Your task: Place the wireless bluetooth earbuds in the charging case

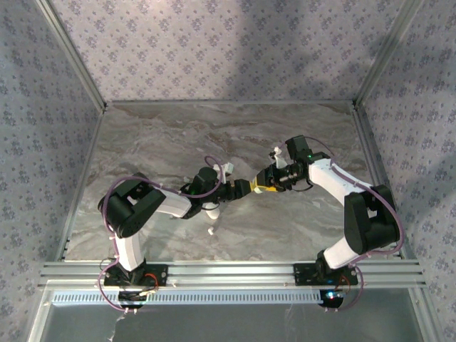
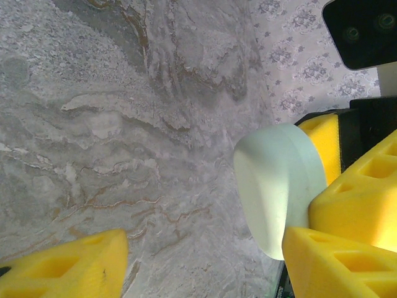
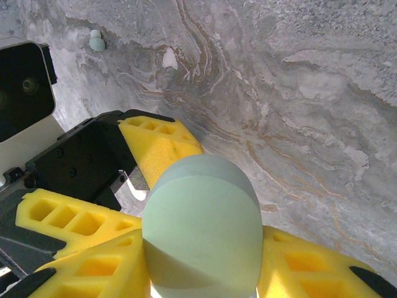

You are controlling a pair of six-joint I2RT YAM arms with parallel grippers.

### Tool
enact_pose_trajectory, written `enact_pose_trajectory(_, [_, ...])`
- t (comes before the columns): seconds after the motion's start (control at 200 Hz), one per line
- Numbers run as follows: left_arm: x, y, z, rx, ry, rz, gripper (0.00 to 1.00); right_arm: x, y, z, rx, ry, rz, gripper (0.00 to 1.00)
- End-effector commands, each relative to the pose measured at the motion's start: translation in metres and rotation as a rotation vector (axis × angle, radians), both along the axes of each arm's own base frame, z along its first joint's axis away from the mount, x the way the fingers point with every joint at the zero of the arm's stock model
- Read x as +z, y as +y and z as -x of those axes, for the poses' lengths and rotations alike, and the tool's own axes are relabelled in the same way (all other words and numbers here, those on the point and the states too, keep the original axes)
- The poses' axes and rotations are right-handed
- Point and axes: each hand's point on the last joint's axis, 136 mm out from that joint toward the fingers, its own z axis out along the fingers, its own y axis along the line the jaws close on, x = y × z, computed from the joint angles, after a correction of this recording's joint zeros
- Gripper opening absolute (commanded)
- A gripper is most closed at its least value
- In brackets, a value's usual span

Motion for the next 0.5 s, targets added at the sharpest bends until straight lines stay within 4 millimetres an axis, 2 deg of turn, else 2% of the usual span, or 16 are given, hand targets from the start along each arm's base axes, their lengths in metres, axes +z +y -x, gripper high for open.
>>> enact_pose_trajectory(0.0, [0.027,-0.0137,-0.0025,-0.029,-0.061,0.076,0.68,0.0014,0.0105,0.0112,0.031,0.034,-0.043,0.42])
enact_pose_trajectory(0.495, [0.0326,-0.016,-0.0014,-0.038,-0.068,0.088,0.68,-0.0025,0.0156,0.0125,0.042,0.041,-0.041,0.41])
